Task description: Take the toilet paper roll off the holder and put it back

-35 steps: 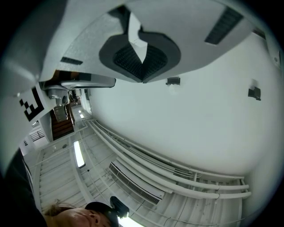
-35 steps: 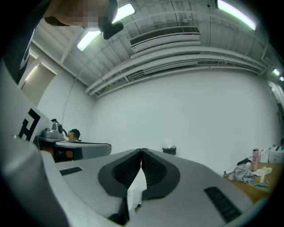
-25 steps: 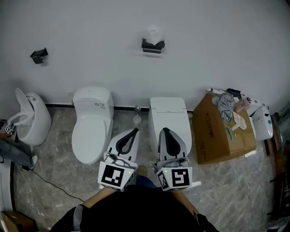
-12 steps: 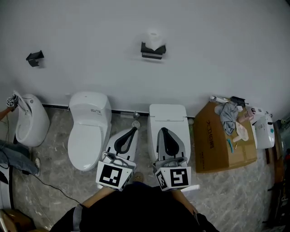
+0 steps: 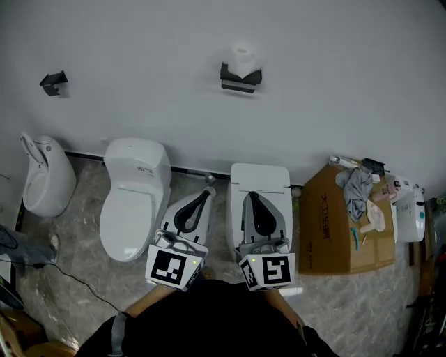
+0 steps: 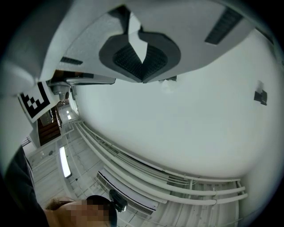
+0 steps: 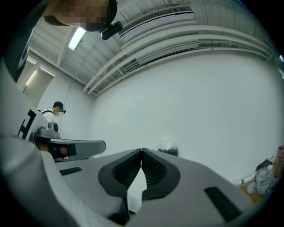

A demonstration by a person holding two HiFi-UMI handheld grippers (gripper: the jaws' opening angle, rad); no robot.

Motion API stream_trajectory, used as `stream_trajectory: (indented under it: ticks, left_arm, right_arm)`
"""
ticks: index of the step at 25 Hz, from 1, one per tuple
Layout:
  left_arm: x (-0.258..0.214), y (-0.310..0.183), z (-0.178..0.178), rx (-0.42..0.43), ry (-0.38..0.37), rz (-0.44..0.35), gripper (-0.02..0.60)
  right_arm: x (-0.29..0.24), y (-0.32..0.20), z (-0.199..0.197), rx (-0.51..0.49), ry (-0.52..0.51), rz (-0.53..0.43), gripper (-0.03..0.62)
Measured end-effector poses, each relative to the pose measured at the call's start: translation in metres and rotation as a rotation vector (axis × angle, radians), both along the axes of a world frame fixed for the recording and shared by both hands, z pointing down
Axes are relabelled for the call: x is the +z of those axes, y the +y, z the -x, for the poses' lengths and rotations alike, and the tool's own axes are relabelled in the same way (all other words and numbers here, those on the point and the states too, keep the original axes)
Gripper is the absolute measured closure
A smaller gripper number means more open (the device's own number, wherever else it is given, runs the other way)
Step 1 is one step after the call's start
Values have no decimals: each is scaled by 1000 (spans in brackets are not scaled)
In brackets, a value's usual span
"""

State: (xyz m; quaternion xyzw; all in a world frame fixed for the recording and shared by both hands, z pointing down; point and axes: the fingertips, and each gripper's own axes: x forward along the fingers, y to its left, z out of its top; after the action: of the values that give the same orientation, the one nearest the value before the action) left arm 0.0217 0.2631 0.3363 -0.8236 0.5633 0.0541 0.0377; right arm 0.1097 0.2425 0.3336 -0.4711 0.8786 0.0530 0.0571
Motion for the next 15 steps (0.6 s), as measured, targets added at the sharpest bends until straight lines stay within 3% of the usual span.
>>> stream_trajectory:
  ticks: [15]
  left_arm:
    - [10, -37, -3, 5, -3, 19, 575]
  right_arm:
    - [11, -36, -3, 0, 0, 19, 571]
